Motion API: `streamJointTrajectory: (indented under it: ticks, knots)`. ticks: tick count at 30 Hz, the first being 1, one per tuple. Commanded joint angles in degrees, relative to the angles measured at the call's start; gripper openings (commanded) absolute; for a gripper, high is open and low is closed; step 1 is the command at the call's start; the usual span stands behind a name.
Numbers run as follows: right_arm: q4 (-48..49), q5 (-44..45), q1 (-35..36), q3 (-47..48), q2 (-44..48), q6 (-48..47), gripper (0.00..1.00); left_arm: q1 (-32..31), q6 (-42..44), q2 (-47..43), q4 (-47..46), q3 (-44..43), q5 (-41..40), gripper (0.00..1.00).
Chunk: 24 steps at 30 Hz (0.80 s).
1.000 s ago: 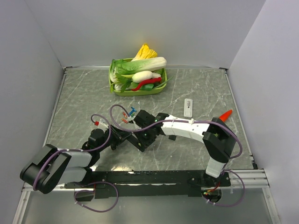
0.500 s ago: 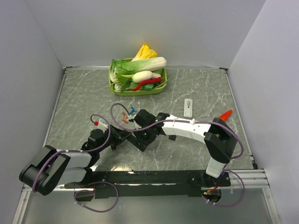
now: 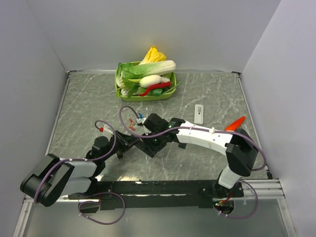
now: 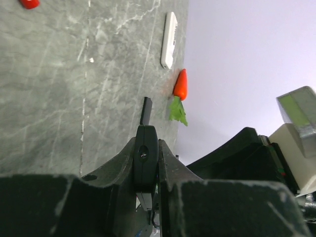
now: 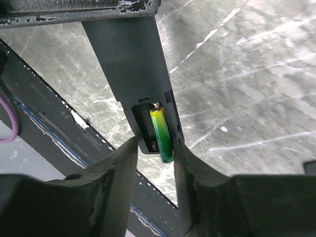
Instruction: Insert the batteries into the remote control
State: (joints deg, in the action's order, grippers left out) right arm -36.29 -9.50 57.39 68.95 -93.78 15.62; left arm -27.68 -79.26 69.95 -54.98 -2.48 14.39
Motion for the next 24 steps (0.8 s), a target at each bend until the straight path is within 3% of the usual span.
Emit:
streamJointTrajectory:
  ticks: [1, 10, 14, 18, 24]
  knots:
    - [-2.29, 2.55, 0.27, 4.0, 6.23, -1.29, 0.46, 0.08, -1.51, -1.05, -4.87, 1.95, 1.43, 0.01]
    - [-3.17, 0.63, 0.36, 5.85, 12.11, -4.45, 0.52, 0.7, -1.42, -2.8, -3.64, 1.51, 1.87, 0.01]
    - [-1.68, -1.92, -0.6, 3.66, 16.78, -12.16, 0.52, 2.63, -0.63, -4.47, -3.12, 0.9, 5.11, 0.01]
    - [-1.06, -8.42, -3.85, 1.11, 21.0, -19.91, 0.52, 3.42, -0.28, -5.79, -1.89, -0.59, 9.68, 0.01]
    - [1.4, -25.99, -8.51, -6.44, 28.11, -35.46, 0.56, 4.13, -1.51, -7.81, -1.88, -2.44, 14.51, 0.01]
